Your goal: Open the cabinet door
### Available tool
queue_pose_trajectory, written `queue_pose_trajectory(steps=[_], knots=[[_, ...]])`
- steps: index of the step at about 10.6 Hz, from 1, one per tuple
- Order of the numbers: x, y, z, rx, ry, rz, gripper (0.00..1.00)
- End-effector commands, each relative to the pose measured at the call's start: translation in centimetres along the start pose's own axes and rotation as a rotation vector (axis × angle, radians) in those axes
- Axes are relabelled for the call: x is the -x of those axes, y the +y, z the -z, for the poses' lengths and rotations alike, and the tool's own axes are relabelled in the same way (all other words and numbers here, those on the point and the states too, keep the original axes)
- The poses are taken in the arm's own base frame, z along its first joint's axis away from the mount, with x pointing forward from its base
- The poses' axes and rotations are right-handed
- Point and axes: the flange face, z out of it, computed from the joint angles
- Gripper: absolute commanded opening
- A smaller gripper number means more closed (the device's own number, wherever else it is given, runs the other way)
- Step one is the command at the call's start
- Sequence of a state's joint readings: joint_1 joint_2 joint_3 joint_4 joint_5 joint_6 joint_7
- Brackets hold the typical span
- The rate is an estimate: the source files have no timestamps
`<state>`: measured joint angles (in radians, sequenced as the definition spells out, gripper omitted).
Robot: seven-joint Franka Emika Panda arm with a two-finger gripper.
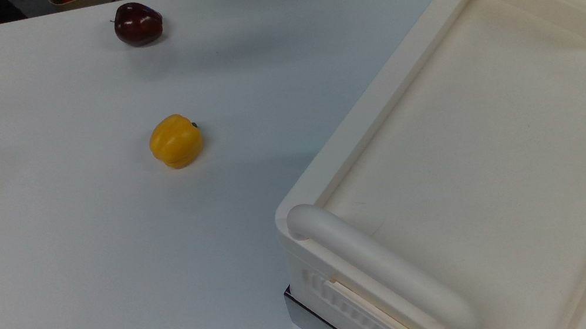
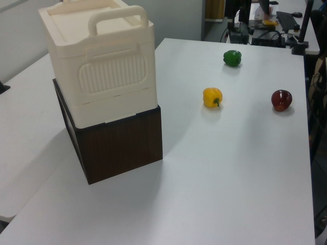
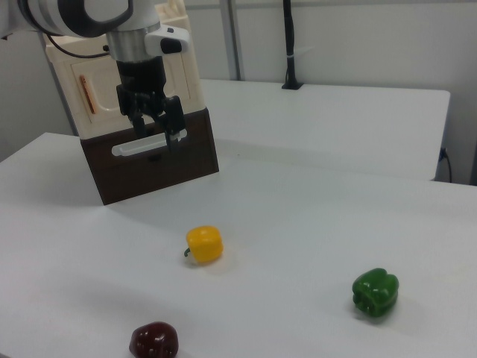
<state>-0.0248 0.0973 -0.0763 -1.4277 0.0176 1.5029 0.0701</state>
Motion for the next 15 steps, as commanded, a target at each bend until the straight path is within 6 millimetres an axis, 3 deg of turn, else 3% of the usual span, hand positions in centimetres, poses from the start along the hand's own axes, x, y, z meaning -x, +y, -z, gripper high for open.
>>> queue_pose_trajectory(steps=[1,12,15], knots=[[1.3,1.1,0.2,0.015,-0.031,0.021,1.0],[1.3,2.0,0.3,-0.005,-0.028,0.036,1.0],[1.2,3.0,0.4,-0.1,-0.023,0.072,1.0]])
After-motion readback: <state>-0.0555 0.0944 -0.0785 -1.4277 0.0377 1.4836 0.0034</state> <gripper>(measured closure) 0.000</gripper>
